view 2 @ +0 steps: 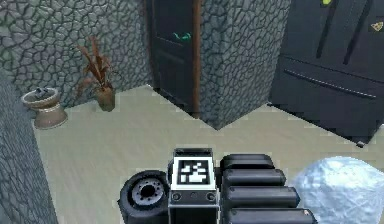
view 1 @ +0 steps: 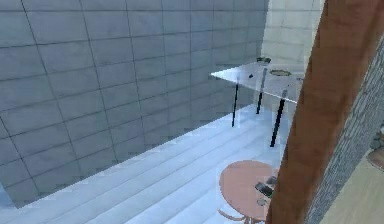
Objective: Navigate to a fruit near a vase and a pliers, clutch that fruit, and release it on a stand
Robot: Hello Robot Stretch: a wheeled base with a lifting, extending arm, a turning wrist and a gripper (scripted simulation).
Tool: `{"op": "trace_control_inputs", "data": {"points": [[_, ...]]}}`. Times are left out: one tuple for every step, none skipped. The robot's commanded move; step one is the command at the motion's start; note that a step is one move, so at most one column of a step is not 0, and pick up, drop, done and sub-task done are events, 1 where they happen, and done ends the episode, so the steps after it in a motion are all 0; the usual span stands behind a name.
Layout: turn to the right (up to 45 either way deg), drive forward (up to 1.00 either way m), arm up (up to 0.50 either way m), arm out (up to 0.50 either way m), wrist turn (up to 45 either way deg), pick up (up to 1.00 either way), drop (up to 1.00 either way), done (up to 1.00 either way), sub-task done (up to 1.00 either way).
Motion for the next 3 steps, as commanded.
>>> {"op": "trace_control_inputs", "data": {"points": [[-18.0, 0.00, 0.00, 0.00, 0.0, 0.00, 0.00, 0.00, 0.00], [0.0, 0.95, 0.00, 0.00, 0.0, 0.00, 0.00, 0.00, 0.00], [33.0, 0.00, 0.00, 0.00, 0.0, 0.00, 0.00, 0.00, 0.00]]}}
